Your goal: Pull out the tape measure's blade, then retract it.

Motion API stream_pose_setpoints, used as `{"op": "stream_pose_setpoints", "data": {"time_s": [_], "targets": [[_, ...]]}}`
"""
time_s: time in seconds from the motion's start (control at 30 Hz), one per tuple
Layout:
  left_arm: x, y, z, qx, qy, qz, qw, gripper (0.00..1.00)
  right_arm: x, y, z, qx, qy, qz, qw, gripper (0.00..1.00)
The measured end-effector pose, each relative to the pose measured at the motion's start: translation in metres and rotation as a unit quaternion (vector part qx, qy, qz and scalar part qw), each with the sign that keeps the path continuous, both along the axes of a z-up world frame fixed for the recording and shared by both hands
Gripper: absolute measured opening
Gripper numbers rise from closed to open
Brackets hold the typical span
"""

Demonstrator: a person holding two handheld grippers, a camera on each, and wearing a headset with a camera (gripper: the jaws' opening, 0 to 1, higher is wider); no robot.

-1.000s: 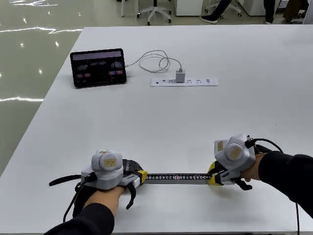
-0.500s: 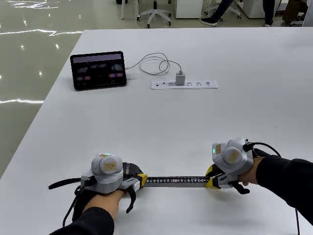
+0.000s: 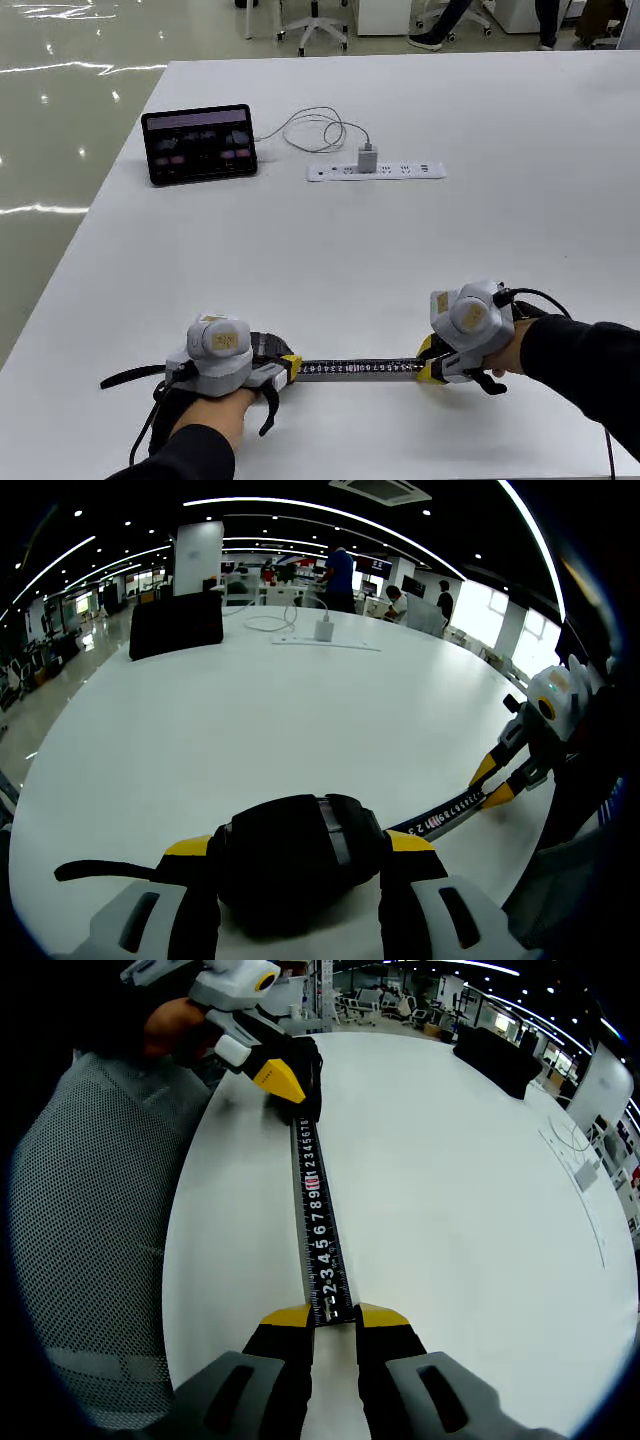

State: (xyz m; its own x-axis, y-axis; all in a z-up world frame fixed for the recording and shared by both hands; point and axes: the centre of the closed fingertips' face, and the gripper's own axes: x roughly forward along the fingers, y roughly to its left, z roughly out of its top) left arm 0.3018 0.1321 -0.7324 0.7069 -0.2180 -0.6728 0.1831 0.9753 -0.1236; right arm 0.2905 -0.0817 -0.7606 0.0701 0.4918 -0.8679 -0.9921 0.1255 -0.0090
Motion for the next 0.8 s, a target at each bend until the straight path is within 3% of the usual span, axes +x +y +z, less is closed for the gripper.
{"op": "stream_pose_setpoints", "data": {"time_s": [0.8], "targets": [[0.001,0.0,0.0,-0.001,-0.001,0.0,1.0,0.6,0.001,0.014,0.001,0.016,0.002,-0.014,0.9998,0.11]]}}
